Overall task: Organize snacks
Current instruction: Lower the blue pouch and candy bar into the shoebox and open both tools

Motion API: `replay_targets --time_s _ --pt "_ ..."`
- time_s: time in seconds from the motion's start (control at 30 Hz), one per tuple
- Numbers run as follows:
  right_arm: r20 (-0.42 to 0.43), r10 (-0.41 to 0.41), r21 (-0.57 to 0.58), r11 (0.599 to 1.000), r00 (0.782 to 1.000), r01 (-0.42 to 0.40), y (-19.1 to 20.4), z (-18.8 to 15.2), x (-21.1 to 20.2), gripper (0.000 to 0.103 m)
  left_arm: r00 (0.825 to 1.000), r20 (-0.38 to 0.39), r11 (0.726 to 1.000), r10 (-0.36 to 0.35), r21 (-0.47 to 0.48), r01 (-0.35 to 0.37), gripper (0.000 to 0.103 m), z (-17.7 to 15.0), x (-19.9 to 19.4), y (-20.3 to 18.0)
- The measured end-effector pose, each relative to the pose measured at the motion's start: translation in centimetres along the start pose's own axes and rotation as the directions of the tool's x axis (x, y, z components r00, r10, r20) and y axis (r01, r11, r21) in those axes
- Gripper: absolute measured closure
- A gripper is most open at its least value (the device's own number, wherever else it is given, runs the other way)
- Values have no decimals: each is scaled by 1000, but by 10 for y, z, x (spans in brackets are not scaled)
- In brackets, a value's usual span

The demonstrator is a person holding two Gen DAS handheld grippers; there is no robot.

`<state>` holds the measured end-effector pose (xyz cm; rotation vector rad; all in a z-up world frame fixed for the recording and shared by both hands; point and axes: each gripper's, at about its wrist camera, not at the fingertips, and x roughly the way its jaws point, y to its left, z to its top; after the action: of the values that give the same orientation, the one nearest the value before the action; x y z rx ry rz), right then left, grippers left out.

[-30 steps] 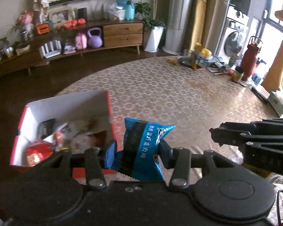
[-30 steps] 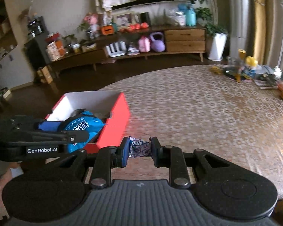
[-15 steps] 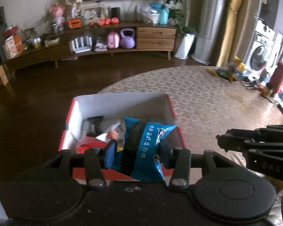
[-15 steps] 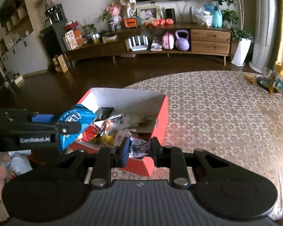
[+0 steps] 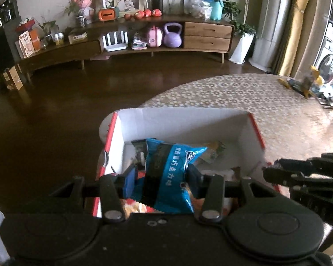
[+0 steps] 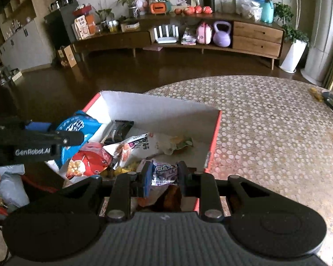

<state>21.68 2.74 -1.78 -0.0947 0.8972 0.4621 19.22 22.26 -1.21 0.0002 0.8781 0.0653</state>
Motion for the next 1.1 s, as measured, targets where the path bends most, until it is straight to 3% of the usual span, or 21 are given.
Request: replay_targets --time_s 0.57,0.93,1.03,1.1 --pt "-101 1 -65 998 995 -8 17 -8 69 79 997 -68 1000 28 -4 -29 58 13 81 7" --pt "-118 3 -51 999 993 -9 12 -13 78 78 993 -117 999 32 7 -31 56 3 97 4" --pt "-122 8 -42 999 992 -13 10 -15 77 78 993 -112 999 35 8 -34 51 1 95 3" --pt "-121 10 -38 999 993 -15 10 -17 75 77 994 -104 999 37 5 -36 40 0 93 2"
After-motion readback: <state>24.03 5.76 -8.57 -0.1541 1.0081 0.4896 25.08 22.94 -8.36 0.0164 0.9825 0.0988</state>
